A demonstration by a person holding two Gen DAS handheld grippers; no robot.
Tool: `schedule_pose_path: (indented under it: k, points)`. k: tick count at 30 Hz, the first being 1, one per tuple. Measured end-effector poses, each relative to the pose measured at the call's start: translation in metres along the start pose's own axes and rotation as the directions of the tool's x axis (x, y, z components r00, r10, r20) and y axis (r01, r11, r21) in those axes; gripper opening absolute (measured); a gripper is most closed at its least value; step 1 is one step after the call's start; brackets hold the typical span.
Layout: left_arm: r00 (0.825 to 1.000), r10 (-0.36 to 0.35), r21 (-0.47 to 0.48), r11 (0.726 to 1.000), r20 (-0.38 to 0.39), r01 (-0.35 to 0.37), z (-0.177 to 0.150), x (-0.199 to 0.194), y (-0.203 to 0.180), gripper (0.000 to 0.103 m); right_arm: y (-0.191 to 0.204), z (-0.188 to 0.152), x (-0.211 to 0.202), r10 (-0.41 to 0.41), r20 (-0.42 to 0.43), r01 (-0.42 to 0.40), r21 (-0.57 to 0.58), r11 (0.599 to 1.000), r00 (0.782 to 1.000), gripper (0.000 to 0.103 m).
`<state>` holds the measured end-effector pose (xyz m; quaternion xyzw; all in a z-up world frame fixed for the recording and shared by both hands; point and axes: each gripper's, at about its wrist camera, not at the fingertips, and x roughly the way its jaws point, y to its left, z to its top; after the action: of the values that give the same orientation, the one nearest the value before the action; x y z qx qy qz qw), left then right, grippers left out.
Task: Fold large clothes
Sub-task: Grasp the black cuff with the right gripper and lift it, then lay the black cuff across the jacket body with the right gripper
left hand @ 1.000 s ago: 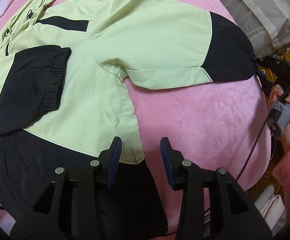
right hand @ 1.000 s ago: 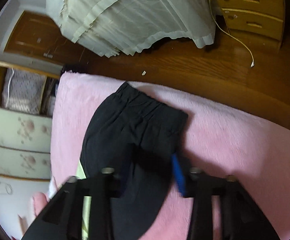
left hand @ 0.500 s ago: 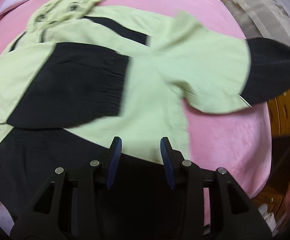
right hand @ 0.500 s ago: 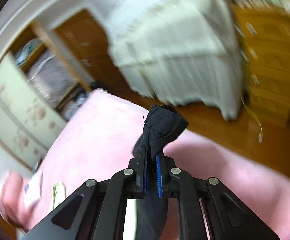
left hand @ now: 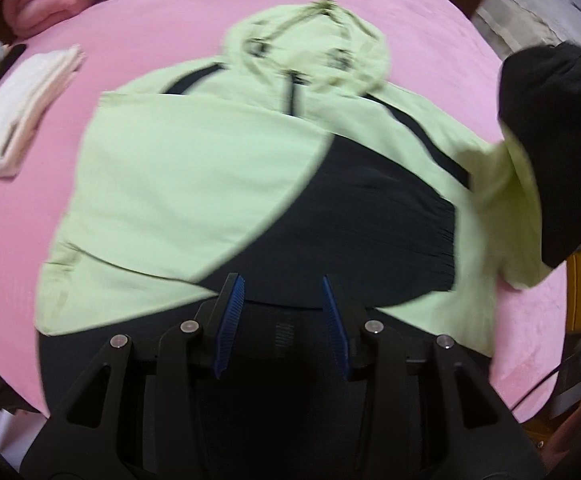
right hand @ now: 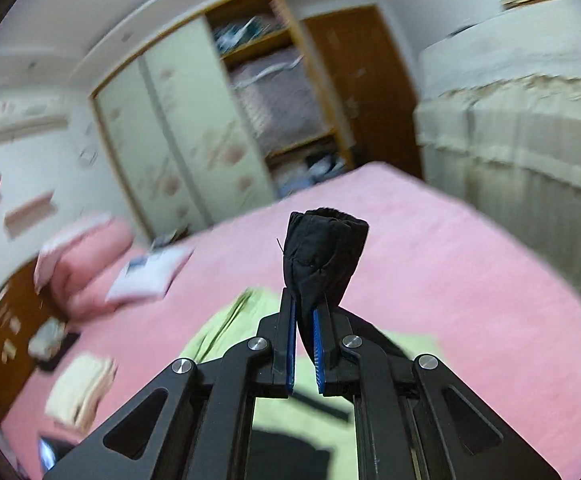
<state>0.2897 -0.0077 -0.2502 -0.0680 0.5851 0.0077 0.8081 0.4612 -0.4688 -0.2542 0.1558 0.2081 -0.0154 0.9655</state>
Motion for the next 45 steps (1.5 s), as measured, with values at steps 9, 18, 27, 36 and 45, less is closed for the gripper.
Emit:
schedule_pose_path:
  k: [9, 18, 27, 36, 45]
  points:
    - [1.000, 0.016, -0.060, 0.998, -0.009, -0.017, 0.002, 0.012, 0.070, 0.045, 0.065, -0.107, 0.111, 0.008, -0.320, -0.093, -0.252, 0.963, 0.948, 0.008]
    - [0.989, -0.147, 0.066, 0.987, -0.019, 0.148, 0.016, 0.048, 0.022, 0.050, 0.069, -0.144, 0.112, 0.050, -0.425, -0.173, -0.255, 0.951, 0.904, 0.057]
    - [0.918, -0.389, -0.081, 0.920, -0.080, 0.383, 0.030, 0.095, -0.010, 0.055, 0.017, -0.154, 0.036, -0.095, -0.402, 0.016, -0.196, 0.980, 0.911, 0.067]
    - [0.907, -0.418, -0.067, 0.908, -0.060, 0.414, 0.025, 0.101, -0.041, 0.061, -0.074, -0.136, -0.023, -0.280, -0.401, 0.267, -0.089, 0.960, 0.873, 0.070]
    - [0.906, -0.421, -0.114, 0.903, -0.048, 0.414, 0.021, 0.110, -0.039, 0.077, -0.135, -0.140, -0.044, -0.327, -0.427, 0.348, -0.030, 0.937, 0.843, 0.070]
